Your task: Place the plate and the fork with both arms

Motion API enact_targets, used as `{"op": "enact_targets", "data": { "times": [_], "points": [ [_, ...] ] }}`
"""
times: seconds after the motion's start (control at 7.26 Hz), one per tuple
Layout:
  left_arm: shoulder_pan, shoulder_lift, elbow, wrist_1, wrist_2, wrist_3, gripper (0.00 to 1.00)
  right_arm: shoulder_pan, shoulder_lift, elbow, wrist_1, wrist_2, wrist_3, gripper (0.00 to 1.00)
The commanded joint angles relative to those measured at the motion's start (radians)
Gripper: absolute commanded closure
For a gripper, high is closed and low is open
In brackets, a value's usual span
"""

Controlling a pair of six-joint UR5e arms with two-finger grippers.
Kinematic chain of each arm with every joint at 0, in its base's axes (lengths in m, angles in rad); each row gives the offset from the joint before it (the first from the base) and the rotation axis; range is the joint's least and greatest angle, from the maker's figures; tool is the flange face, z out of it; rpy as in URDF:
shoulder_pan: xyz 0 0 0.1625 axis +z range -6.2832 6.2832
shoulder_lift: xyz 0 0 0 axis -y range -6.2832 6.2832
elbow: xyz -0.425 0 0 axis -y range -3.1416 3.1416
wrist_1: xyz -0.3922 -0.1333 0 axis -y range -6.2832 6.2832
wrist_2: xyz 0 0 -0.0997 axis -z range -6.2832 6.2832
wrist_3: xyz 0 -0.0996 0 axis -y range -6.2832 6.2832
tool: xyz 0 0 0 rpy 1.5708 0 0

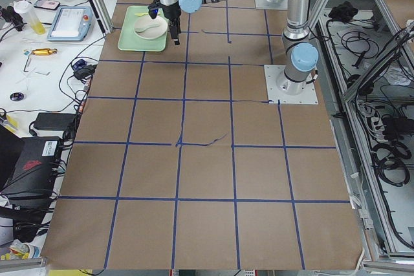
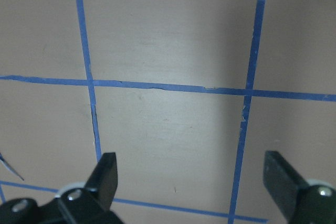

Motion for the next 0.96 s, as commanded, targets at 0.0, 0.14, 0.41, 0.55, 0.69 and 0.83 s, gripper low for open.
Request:
{"op": "enact_targets", "data": {
  "times": [0.0, 0.14, 0.41, 0.55, 0.69, 0.83],
  "points": [
    [0.003, 0.078, -0.010, -0.064, -0.109, 0.027, 0.00, 0.005, -0.025, 0.004, 0.013, 0.002, 0.045, 0.00],
    [0.002, 0.114, 0.005, -0.197, -0.113, 0.025, 0.00, 0.011, -0.030, 0.007, 0.014, 0.005, 0.063, 0.00],
    [0.006, 0.155, 0.003, -0.241, -0.163, 0.010, 0.00, 0.031, -0.033, 0.007, 0.014, 0.005, 0.068, 0.00],
    [0.011, 0.156, 0.005, -0.225, -0.188, 0.011, 0.00, 0.037, -0.031, -0.001, 0.008, 0.005, 0.068, 0.00],
    [0.011, 0.153, -0.009, -0.159, -0.184, 0.014, 0.00, 0.036, -0.033, -0.020, 0.011, -0.004, 0.068, 0.00],
    [0.010, 0.149, -0.013, -0.140, -0.182, 0.016, 0.00, 0.037, -0.036, -0.016, 0.014, -0.007, 0.068, 0.00]
  ]
}}
